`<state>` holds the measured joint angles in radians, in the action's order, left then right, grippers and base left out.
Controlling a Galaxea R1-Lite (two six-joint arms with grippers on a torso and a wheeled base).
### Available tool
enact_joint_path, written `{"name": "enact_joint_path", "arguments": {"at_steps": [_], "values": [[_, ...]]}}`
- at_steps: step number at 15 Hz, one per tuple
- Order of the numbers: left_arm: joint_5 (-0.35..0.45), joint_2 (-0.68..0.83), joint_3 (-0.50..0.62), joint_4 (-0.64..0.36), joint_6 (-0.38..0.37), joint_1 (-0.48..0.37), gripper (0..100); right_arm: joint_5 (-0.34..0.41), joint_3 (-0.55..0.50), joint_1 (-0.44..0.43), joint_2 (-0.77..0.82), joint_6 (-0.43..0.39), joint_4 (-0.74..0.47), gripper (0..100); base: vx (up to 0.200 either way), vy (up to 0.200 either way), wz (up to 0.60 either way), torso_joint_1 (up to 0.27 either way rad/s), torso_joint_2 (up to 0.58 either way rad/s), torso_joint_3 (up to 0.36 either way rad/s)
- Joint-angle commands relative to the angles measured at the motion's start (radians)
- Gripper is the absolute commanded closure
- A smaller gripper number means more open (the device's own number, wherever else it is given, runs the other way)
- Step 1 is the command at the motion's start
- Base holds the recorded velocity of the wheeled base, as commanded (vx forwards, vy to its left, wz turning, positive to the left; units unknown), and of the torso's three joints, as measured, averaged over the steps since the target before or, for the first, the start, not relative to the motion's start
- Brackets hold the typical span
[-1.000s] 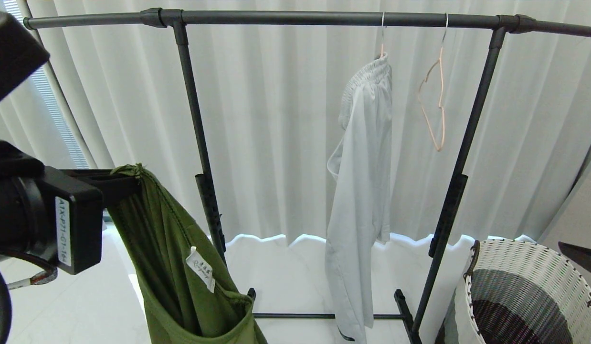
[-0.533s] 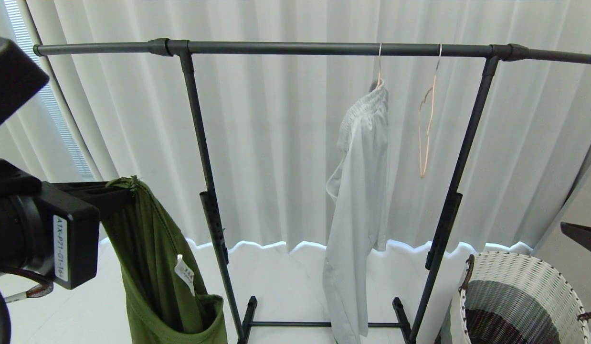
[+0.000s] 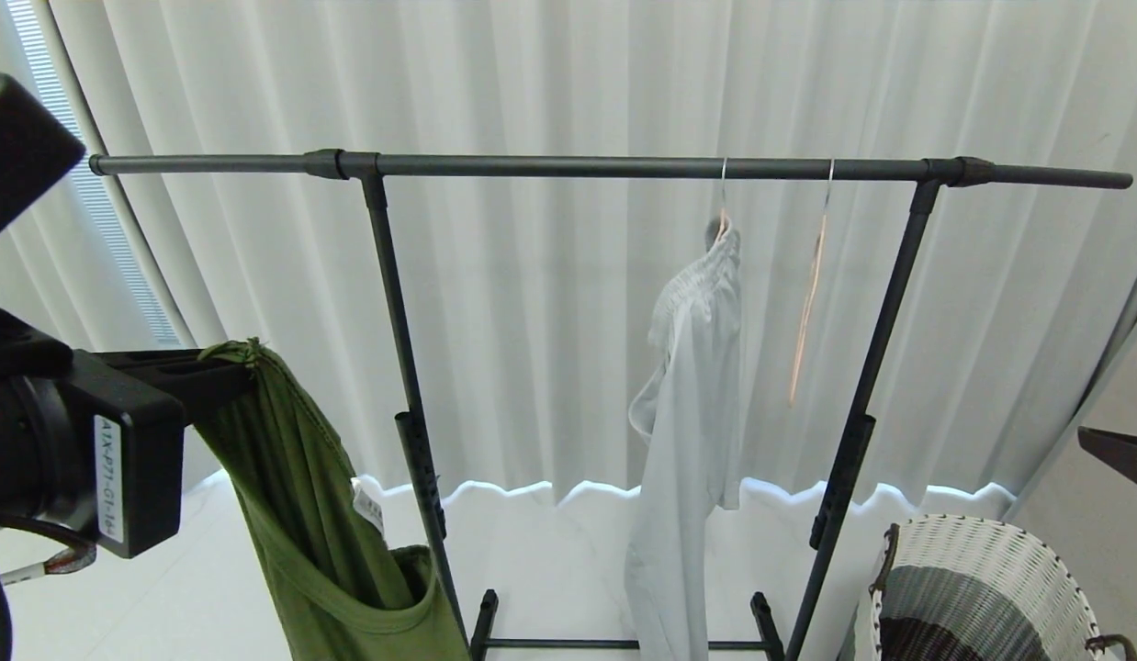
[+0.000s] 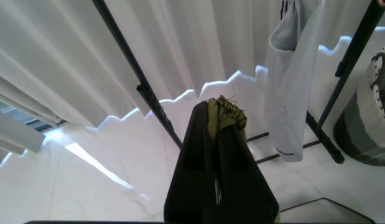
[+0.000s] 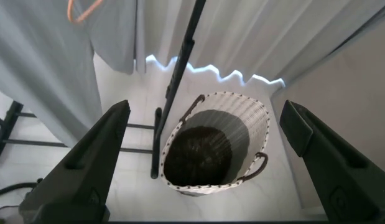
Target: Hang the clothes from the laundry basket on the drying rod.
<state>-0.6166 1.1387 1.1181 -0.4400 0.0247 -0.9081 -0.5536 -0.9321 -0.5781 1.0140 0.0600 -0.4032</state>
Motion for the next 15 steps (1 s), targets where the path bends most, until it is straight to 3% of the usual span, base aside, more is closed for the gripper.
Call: {"name": "enact_joint_path", "arguments": {"at_steps": [1,6,15], "values": [[0.0,0.001,0.0,0.0,0.0,0.0,100,0.003,0.009,0.0,0.0,0.001,0.004,0,0.0,0.0,0.0,0.193,-0.49,-0.3],[0.001,0.001,0.003,0.0,0.001,0.025,100,0.023,0.056,0.0,-0.002,-0.005,0.132,0,0.0,0.0,0.0,0.07,-0.17,-0.099],[0.001,-0.007,0.0,0.0,0.001,0.035,100,0.069,0.058,0.0,-0.002,0.003,0.133,0,0.2,0.0,0.0,0.006,0.0,-0.002]]}}
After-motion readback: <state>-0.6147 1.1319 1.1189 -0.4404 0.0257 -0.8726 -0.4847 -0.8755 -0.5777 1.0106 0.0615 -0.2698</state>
